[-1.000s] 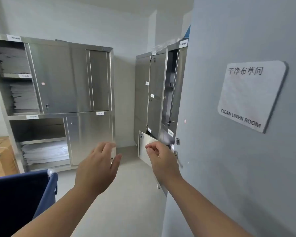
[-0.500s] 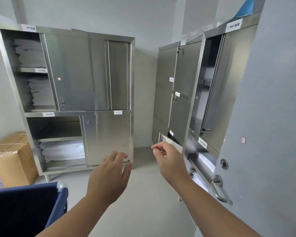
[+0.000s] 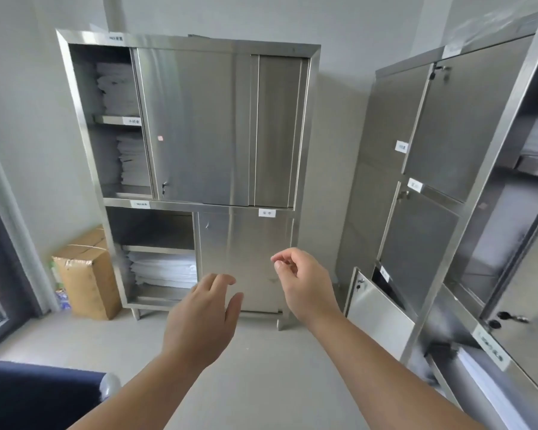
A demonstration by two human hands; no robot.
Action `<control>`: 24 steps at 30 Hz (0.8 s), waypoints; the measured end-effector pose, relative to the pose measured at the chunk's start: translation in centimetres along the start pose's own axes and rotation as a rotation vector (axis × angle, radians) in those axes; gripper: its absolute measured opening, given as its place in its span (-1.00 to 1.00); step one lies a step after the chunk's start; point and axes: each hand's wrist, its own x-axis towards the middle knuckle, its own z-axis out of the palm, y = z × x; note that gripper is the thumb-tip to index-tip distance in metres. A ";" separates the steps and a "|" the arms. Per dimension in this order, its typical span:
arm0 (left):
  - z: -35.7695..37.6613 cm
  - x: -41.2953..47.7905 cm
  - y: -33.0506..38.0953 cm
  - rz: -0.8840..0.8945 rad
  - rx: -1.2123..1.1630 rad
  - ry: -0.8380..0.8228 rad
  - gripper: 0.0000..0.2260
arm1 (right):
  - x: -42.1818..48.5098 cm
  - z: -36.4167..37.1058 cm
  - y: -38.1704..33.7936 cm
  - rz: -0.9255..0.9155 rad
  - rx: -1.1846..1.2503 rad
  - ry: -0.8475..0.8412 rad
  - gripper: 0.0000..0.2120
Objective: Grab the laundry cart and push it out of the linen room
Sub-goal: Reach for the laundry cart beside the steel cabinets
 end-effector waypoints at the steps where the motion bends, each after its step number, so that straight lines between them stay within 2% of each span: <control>1: 0.9 1.6 -0.7 -0.006 0.001 0.004 -0.71 | 1.7 0.9 0.8 -0.002 0.007 -0.005 -0.87; 8: 6.4 14.2 -7.2 -0.078 -0.055 0.052 -0.68 | 13.9 7.8 4.8 0.001 0.004 -0.042 -0.87; 14: 7.2 23.1 -14.2 -0.103 -0.024 0.087 -0.70 | 24.1 13.9 5.0 -0.048 0.003 -0.093 -0.87; 19: 8.1 28.4 -19.8 -0.261 -0.030 0.151 -0.68 | 31.7 21.3 4.6 -0.125 0.042 -0.161 -0.85; 21: 8.6 29.8 -22.1 -0.305 0.038 0.161 -0.66 | 34.5 24.9 4.8 -0.188 0.035 -0.208 -0.86; 24: 9.6 31.7 -25.5 -0.331 0.264 0.105 -0.62 | 38.6 30.2 5.3 -0.314 -0.011 -0.350 -0.87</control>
